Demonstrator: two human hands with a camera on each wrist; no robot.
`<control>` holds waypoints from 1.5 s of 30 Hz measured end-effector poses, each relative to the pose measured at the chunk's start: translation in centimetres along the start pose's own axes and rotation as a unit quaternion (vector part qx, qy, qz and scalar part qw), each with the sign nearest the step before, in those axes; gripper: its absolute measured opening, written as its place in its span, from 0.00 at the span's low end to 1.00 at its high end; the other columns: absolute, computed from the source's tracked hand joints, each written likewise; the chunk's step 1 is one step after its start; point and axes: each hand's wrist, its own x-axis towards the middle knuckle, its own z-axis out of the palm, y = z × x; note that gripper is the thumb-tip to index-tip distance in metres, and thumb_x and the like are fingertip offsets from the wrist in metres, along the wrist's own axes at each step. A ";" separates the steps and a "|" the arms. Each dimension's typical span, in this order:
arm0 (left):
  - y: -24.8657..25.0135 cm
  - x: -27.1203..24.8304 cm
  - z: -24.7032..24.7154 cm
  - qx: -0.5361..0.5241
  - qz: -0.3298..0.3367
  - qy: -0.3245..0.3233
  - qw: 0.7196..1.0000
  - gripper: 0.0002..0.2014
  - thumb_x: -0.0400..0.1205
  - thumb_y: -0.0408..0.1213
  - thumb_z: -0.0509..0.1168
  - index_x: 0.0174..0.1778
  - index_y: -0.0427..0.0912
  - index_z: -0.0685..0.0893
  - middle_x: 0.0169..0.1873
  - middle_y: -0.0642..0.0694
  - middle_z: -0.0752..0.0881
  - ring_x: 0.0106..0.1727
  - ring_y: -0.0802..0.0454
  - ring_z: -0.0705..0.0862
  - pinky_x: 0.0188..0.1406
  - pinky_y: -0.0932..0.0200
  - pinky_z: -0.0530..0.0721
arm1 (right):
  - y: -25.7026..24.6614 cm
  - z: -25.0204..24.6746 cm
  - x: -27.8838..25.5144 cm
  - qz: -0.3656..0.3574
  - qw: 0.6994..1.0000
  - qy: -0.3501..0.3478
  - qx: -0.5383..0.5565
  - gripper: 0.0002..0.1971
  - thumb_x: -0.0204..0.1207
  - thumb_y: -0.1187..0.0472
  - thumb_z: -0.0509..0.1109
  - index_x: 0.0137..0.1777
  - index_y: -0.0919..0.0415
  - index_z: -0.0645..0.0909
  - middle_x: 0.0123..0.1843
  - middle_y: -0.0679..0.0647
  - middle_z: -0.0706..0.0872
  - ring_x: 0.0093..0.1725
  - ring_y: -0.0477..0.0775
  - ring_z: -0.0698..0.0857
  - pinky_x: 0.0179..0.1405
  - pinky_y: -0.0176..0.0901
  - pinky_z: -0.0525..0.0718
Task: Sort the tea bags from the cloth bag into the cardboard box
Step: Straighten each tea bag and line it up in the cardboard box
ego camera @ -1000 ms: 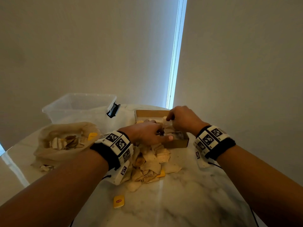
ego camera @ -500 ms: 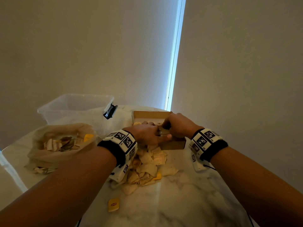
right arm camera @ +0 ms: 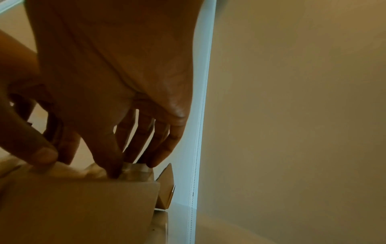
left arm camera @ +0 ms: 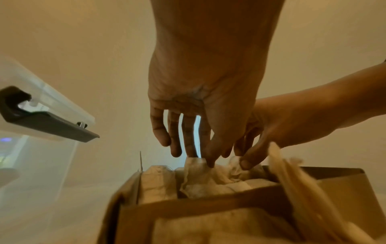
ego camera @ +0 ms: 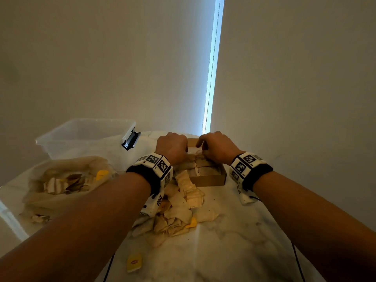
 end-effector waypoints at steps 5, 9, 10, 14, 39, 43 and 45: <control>-0.7 0.5 0.2 -0.020 -0.032 0.056 0.998 0.09 0.82 0.43 0.73 0.56 0.47 0.93 0.50 0.46 0.91 0.54 0.44 0.88 0.54 0.49 0.88 | 0.5 -0.3 0.3 0.010 0.999 0.011 0.041 0.14 0.80 0.66 0.80 0.63 0.52 0.90 0.55 0.50 0.92 0.52 0.50 0.89 0.62 0.53 0.92; -0.2 -0.2 0.1 -0.084 0.027 0.068 0.994 0.11 0.84 0.44 0.74 0.60 0.47 0.87 0.54 0.45 0.88 0.55 0.47 0.85 0.56 0.49 0.87 | 0.5 -0.9 -0.2 -0.001 0.996 0.072 0.046 0.13 0.79 0.68 0.78 0.61 0.53 0.90 0.55 0.50 0.87 0.52 0.51 0.87 0.58 0.47 0.90; 0.0 -0.5 0.2 -0.098 0.043 0.043 0.993 0.11 0.84 0.45 0.74 0.60 0.48 0.86 0.53 0.46 0.88 0.53 0.47 0.86 0.57 0.48 0.87 | 0.4 -1.1 -0.3 -0.006 0.996 0.072 0.049 0.12 0.80 0.68 0.78 0.58 0.53 0.91 0.54 0.49 0.87 0.51 0.50 0.87 0.58 0.46 0.89; 0.7 -1.3 1.0 -0.061 0.049 -0.100 0.992 0.12 0.88 0.45 0.70 0.62 0.43 0.89 0.53 0.44 0.90 0.52 0.47 0.88 0.52 0.55 0.85 | -0.5 -0.8 -1.5 -0.016 0.997 -0.077 -0.007 0.12 0.83 0.67 0.75 0.63 0.55 0.93 0.61 0.51 0.90 0.54 0.50 0.85 0.62 0.45 0.87; -5.4 -10.6 -5.7 -0.166 0.046 -0.174 0.970 0.21 0.85 0.30 0.64 0.72 0.48 0.89 0.69 0.49 0.89 0.66 0.51 0.86 0.69 0.52 0.85 | -7.6 -1.9 -4.5 -0.075 0.972 -0.224 -0.009 0.21 0.84 0.71 0.68 0.71 0.51 0.90 0.65 0.45 0.91 0.65 0.49 0.88 0.67 0.45 0.86; -7.7 -12.1 -7.5 -0.184 0.039 -0.124 0.974 0.19 0.86 0.30 0.64 0.70 0.48 0.90 0.65 0.53 0.91 0.57 0.57 0.86 0.59 0.61 0.81 | -8.6 -3.7 -5.3 -0.076 0.982 -0.121 0.126 0.21 0.82 0.72 0.69 0.66 0.48 0.91 0.57 0.41 0.93 0.55 0.40 0.91 0.63 0.46 0.92; -8.8 -12.7 -8.1 -0.187 0.027 -0.098 0.977 0.18 0.86 0.32 0.66 0.70 0.49 0.90 0.63 0.53 0.91 0.54 0.58 0.86 0.57 0.62 0.80 | -10.3 -4.0 -6.5 -0.110 0.976 -0.115 0.150 0.15 0.83 0.64 0.74 0.63 0.43 0.91 0.57 0.38 0.92 0.56 0.39 0.90 0.62 0.45 0.91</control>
